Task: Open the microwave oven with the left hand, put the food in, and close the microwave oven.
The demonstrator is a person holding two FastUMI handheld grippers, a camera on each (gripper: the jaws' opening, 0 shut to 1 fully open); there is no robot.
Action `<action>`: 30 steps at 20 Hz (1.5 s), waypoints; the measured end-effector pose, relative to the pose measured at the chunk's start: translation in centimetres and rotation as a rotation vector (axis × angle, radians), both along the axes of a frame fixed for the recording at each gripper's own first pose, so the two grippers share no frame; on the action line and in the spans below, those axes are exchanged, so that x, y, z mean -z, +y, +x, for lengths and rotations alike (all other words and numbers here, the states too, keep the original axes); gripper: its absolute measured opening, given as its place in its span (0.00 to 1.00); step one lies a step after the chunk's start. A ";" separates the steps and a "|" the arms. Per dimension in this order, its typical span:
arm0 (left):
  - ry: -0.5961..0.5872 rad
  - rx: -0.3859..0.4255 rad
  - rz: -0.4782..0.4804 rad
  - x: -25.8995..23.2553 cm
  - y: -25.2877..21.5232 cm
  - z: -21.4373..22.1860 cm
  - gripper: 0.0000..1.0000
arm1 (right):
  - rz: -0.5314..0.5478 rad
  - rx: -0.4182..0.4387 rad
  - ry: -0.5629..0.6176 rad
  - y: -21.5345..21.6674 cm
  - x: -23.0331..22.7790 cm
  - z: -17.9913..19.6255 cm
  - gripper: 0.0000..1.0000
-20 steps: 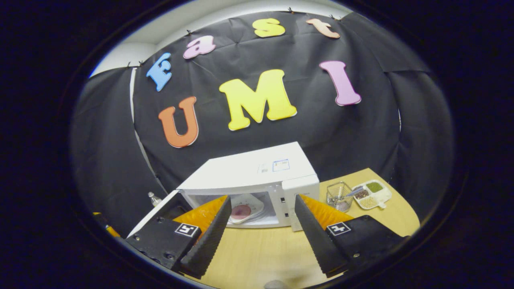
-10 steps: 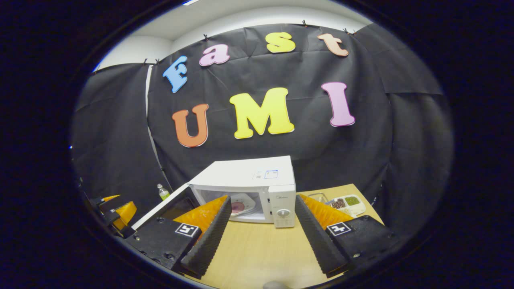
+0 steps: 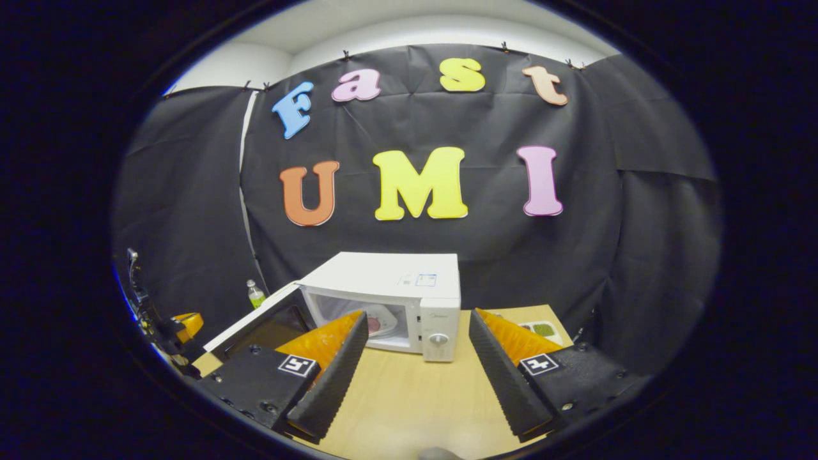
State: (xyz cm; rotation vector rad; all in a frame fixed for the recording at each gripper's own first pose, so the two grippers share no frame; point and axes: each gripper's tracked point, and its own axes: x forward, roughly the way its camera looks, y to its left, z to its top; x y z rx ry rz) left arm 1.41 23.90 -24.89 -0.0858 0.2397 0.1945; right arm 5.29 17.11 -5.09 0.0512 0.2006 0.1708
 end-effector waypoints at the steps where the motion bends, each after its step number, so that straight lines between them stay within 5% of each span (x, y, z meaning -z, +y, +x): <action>1: 0.017 -0.006 -0.005 1.2 0.4 -0.2 0.00 | -0.001 0.005 0.003 -0.1 0.0 -0.1 0.92; 3: 0.028 0.000 -0.012 2.8 0.5 -0.2 0.00 | -0.006 0.012 0.007 -0.1 -0.2 -0.2 0.92; 4: 0.034 0.011 -0.016 3.5 0.2 0.0 0.00 | -0.016 0.014 0.008 -0.2 -0.3 -0.2 1.00; 10: 0.060 0.117 0.017 5.9 -2.4 0.9 0.00 | -0.012 0.056 0.002 -1.1 -1.2 -0.2 1.00; 11: 0.064 0.125 0.010 6.1 -2.7 0.8 0.00 | -0.012 0.064 0.010 -1.5 -1.0 -0.3 0.92; 13: 0.071 0.142 0.000 6.5 -3.7 0.8 0.00 | 0.006 0.076 0.021 -1.9 -0.9 -0.1 1.00; 14: 0.072 0.152 0.004 6.7 -4.4 0.7 0.11 | 0.013 0.085 0.022 -2.2 -1.0 0.0 0.92; 15: 0.072 0.158 0.012 6.7 -5.0 0.7 0.00 | 0.015 0.092 0.023 -2.6 -1.1 0.0 1.00; 16: 0.069 0.166 0.011 6.7 -5.7 0.7 0.00 | 0.012 0.095 0.027 -2.9 -1.3 0.0 0.92; 17: 0.064 0.185 0.007 6.7 -6.6 0.9 0.11 | 0.010 0.096 0.022 -3.0 -1.6 0.0 1.00; 19: 0.061 0.221 0.010 6.8 -8.5 1.2 0.11 | 0.000 0.107 0.015 -3.6 -1.9 0.0 1.00; 20: 0.059 0.238 0.011 6.8 -9.4 1.6 0.00 | 0.002 0.109 0.015 -3.7 -2.1 -0.1 1.00; 25: 0.031 0.334 -0.002 6.0 -15.0 2.6 0.00 | 0.005 0.130 0.022 -5.0 -2.0 -0.7 1.00; 26: 0.027 0.351 -0.008 6.0 -16.3 2.9 0.00 | 0.005 0.136 0.026 -5.3 -1.9 -0.9 0.92; 29: 0.017 0.398 -0.012 5.7 -19.3 3.9 0.00 | 0.009 0.151 0.036 -6.1 -1.8 -0.9 1.00; 30: 0.012 0.410 -0.021 5.5 -20.3 4.2 0.10 | 0.008 0.154 0.037 -6.4 -1.9 -0.9 0.92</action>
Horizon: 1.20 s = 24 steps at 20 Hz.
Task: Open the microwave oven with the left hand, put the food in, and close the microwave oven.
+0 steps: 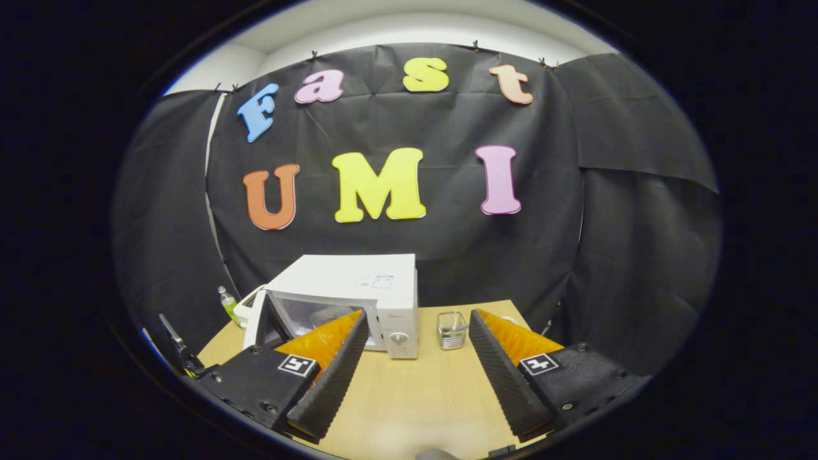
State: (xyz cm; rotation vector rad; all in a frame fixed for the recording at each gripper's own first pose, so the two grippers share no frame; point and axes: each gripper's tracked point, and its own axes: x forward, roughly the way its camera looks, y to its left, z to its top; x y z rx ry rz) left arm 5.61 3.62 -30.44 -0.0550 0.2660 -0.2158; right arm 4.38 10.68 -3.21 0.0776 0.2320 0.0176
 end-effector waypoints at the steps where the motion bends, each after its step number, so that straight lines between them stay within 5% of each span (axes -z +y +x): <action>1: -0.004 0.010 -0.010 -0.2 -0.9 0.3 0.00 | -0.004 0.007 0.001 -0.3 -0.2 0.0 1.00; 2: -0.004 0.021 -0.020 -0.3 -1.8 0.6 0.11 | -0.005 0.011 0.000 -0.6 -0.2 0.0 1.00; 3: -0.005 0.028 -0.024 -0.5 -2.6 1.0 0.11 | -0.002 0.017 -0.003 -0.9 -0.3 -0.2 1.00; 4: -0.004 0.034 -0.031 -0.6 -3.3 1.2 0.00 | -0.001 0.025 -0.006 -1.2 -0.5 -0.2 1.00; 24: -0.048 0.145 -0.043 -2.7 -16.9 11.8 0.00 | -0.007 0.105 0.037 -9.3 0.5 0.5 1.00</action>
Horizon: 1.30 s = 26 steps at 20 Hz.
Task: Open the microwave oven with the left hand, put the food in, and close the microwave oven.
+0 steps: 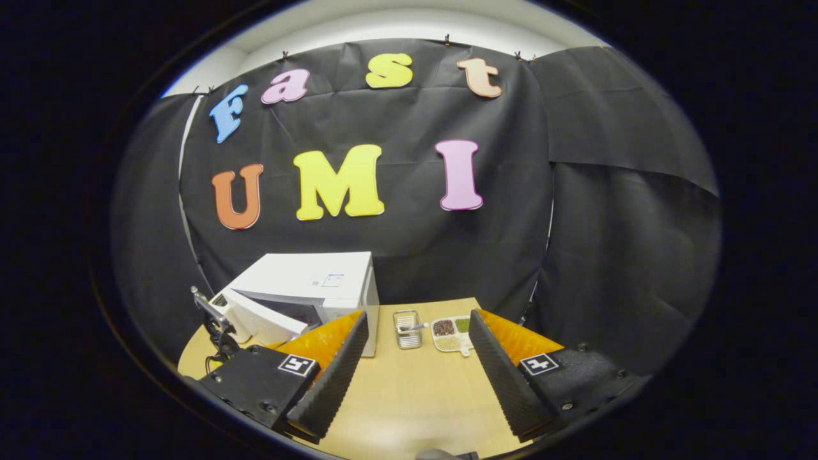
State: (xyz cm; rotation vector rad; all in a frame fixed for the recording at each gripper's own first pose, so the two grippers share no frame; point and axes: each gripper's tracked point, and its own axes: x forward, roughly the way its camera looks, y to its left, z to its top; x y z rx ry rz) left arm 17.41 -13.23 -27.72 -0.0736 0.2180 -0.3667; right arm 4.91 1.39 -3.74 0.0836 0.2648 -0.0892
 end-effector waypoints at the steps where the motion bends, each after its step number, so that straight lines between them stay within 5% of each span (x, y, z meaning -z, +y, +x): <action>1: -0.005 -0.002 0.005 -0.1 -0.3 0.6 0.00 | 0.002 0.002 0.003 -0.2 0.4 0.1 1.00; 2: -0.004 -0.001 0.009 -0.1 -0.7 1.3 0.00 | 0.005 0.003 0.009 -0.4 0.6 0.4 0.92; 4: -0.002 -0.003 0.006 -0.1 -1.2 2.5 0.00 | 0.009 0.005 0.018 -0.7 0.9 0.5 1.00; 6: 0.007 -0.008 -0.005 -0.1 -1.6 3.8 0.00 | 0.010 0.004 0.024 -0.9 1.2 0.9 1.00; 7: 0.011 -0.010 0.000 -0.1 -1.8 4.3 0.00 | 0.007 0.001 0.022 -0.9 1.1 1.0 0.92; 9: 0.009 -0.008 -0.003 -0.2 -2.2 5.0 0.00 | 0.003 0.000 0.025 -1.0 1.3 1.5 1.00; 10: 0.017 -0.015 0.005 0.0 -2.2 5.2 0.00 | 0.003 -0.006 0.025 -0.8 1.3 1.7 0.92; 13: 0.012 -0.012 0.006 0.1 -2.5 5.2 0.00 | 0.001 -0.011 0.028 -0.9 1.5 1.9 0.92; 14: 0.010 -0.014 -0.001 0.1 -2.5 5.3 0.00 | 0.002 -0.010 0.032 -0.9 1.6 2.0 1.00; 15: 0.013 -0.015 -0.004 0.1 -2.6 5.3 0.00 | 0.005 -0.011 0.033 -1.0 1.7 2.1 0.92; 24: 0.061 -0.030 0.007 0.8 -2.3 5.8 0.00 | 0.007 -0.043 0.053 0.4 2.4 2.7 1.00; 26: 0.071 -0.061 -0.021 0.6 -1.1 4.9 0.00 | 0.013 -0.042 0.052 0.6 2.5 2.6 0.92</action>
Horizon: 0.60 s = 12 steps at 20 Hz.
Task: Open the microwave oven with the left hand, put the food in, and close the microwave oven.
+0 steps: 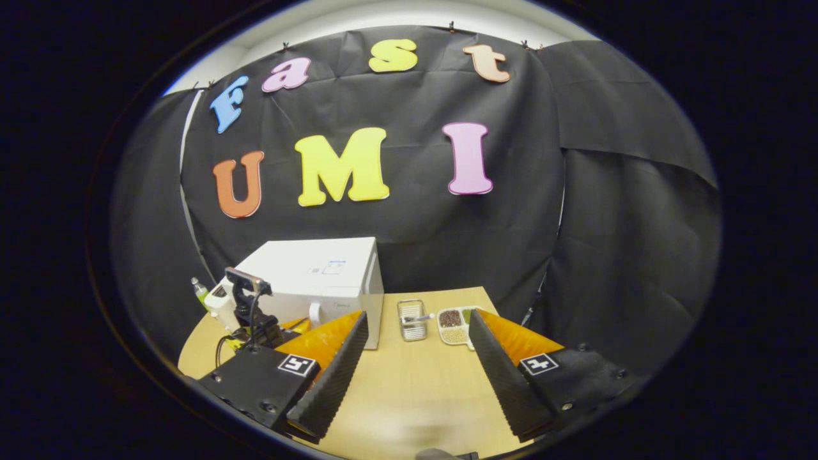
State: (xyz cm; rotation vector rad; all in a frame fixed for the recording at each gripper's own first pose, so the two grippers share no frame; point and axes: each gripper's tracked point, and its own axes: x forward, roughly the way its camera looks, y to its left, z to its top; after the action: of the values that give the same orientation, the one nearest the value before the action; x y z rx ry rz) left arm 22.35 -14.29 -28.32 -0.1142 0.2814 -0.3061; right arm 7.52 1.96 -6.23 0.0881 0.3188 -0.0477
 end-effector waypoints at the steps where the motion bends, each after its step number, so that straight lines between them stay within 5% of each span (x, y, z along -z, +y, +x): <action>1: 0.005 -0.026 0.010 0.2 1.0 -0.6 0.00 | 0.002 0.003 -0.002 0.0 0.0 0.0 1.00; 3: 0.024 -0.057 0.052 1.0 2.9 -2.1 0.00 | -0.004 0.009 -0.002 -0.1 0.1 -0.1 0.92; 4: 0.040 -0.045 0.064 1.6 3.4 -3.0 0.33 | -0.012 0.010 -0.008 0.0 0.0 -0.2 1.00; 6: 0.034 -0.056 0.099 1.1 4.9 -4.8 0.97 | -0.039 0.012 -0.023 0.3 -0.2 -0.3 1.00; 9: -0.041 -0.057 0.090 -4.1 7.5 -8.2 0.97 | -0.041 -0.012 -0.047 2.3 -1.0 -0.2 1.00; 10: -0.066 -0.070 0.084 -6.1 8.6 -9.2 0.96 | -0.043 -0.022 -0.057 3.0 -1.3 -0.2 0.92; 12: -0.112 -0.101 0.062 -10.2 10.7 -11.0 0.96 | -0.054 -0.043 -0.086 4.6 -2.2 -0.1 1.00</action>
State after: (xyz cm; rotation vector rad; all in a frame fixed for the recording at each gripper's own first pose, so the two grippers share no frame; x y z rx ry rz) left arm 11.34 -3.60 -18.16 -0.0496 0.1735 -0.2025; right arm 7.39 6.54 -4.04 0.0296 0.2329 -0.0098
